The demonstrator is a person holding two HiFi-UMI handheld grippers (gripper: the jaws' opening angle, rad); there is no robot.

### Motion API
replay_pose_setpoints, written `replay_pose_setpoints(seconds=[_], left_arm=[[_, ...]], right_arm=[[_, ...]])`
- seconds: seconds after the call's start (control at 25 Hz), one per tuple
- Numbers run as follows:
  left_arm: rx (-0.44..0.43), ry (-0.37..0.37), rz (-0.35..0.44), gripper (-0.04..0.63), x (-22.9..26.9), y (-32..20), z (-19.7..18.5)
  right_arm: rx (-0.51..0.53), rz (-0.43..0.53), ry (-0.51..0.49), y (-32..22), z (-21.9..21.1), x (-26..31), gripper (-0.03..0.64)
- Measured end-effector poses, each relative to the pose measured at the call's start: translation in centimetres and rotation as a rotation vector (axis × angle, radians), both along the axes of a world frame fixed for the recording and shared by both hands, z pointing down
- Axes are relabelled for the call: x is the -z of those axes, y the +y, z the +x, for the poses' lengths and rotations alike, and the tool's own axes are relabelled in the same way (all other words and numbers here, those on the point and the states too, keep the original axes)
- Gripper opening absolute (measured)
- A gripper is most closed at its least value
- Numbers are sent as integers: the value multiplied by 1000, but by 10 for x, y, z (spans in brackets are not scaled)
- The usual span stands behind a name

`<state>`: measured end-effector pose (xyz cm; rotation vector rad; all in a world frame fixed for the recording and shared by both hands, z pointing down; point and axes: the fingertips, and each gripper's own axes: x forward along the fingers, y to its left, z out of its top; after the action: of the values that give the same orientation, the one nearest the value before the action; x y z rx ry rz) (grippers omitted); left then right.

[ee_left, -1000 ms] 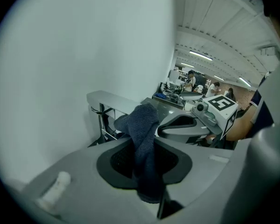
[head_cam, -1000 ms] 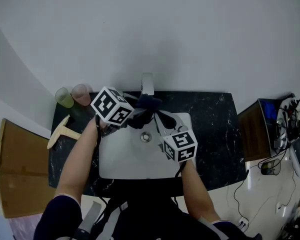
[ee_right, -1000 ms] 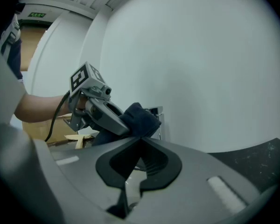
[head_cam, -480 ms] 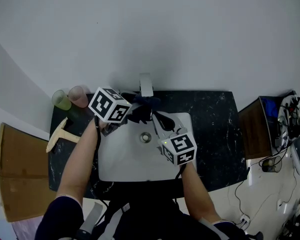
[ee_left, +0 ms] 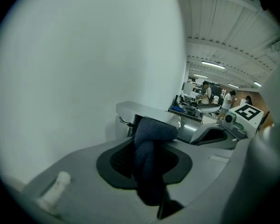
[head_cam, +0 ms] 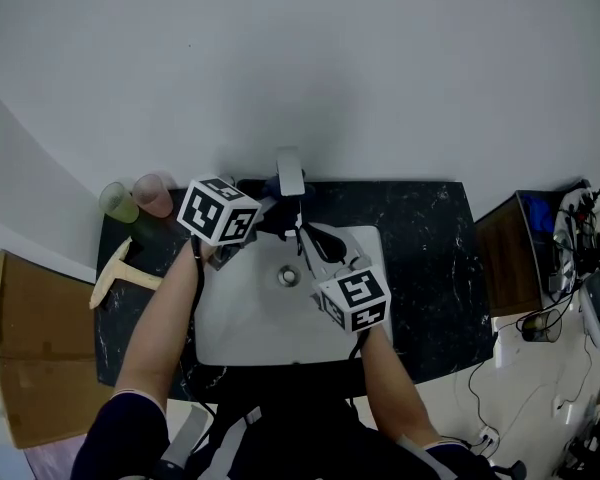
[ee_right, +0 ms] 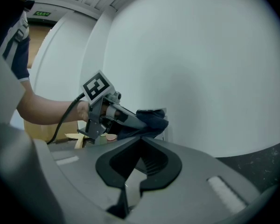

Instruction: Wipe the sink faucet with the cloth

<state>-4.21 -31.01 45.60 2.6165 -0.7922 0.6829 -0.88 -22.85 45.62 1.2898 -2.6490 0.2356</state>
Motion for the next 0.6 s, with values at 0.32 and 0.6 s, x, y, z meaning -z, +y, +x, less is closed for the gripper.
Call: replay_pose_setpoints(seconds=[0.32, 0.6], left_arm=[[-13, -42, 24, 75, 0, 12, 0], [-107, -59, 9, 74, 0, 47, 4]], right_arm=[[1, -14, 34, 6, -2, -3, 6], [-19, -22, 57, 11, 1, -7, 6]])
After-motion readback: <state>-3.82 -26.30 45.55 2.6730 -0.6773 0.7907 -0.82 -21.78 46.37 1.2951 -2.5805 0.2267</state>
